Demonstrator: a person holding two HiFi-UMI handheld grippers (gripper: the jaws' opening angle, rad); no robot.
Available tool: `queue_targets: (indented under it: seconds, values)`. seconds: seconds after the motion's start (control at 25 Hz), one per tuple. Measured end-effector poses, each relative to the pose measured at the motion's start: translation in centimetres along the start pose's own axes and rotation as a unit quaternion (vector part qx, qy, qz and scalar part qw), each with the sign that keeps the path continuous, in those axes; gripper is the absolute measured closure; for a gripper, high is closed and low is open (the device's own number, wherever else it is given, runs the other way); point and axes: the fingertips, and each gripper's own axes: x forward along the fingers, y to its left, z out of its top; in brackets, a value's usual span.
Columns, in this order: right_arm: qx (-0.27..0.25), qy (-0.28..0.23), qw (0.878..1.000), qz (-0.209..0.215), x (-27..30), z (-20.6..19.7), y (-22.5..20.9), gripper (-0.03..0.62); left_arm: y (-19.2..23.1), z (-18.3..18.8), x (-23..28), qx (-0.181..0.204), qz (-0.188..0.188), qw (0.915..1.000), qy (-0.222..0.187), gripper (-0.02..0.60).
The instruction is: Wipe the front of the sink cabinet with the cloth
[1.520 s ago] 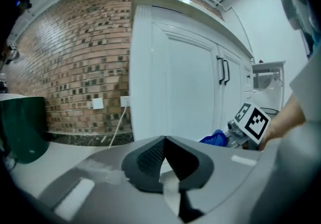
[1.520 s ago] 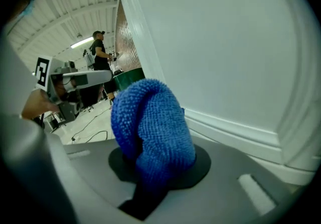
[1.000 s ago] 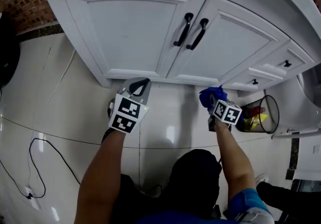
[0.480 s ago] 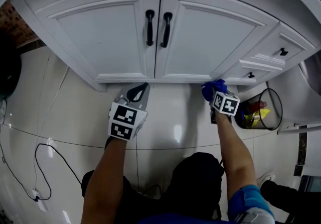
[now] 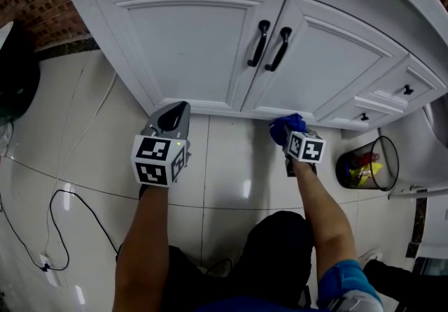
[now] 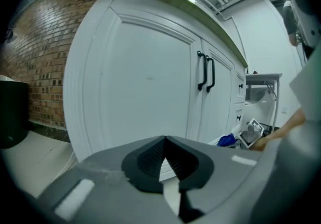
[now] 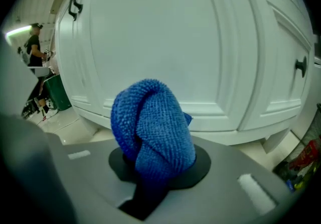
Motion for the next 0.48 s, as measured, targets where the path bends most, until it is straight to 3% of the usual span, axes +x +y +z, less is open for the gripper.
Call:
queue_targets:
  seconds: [0.24, 0.48]
  values:
    - [-0.030, 0.018, 0.998, 0.061, 2.2, 0.4, 9.2, 0.523, 6.2, 0.3, -3.9, -0.009, 0.037, 0.9993, -0.006, 0.580]
    - [-0.049, 0.031, 0.992, 0.112, 5.1, 0.2, 18.3, 0.523, 10.2, -0.4, -8.6, 0.065, 0.064, 0.9958, 0.013, 0.580]
